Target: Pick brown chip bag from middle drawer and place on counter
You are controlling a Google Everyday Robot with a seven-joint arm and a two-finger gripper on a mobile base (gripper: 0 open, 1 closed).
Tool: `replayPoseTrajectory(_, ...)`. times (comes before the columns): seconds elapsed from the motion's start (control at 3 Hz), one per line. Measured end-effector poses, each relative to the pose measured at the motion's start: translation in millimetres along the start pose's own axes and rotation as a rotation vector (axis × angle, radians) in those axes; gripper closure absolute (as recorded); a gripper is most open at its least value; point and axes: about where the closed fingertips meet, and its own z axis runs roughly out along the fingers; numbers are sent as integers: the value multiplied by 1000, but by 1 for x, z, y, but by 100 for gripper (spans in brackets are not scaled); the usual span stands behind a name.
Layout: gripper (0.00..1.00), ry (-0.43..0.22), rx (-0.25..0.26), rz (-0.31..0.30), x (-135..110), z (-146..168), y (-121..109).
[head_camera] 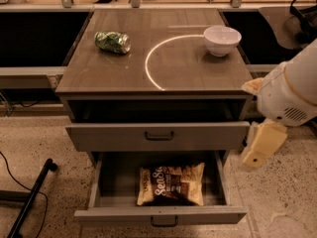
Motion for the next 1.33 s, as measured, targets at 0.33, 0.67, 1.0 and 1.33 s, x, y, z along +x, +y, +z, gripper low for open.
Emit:
replayPoseTrajectory(0.33,0,-97,-90,14,-7,70,31)
replayPoseTrajectory(0.67,0,-152,-168,35,-11,117,59)
replayPoseTrajectory(1.0,0,-152,-168,35,-11,117,59)
replayPoseTrajectory(1.33,0,-139,-161,60,-2,135,58)
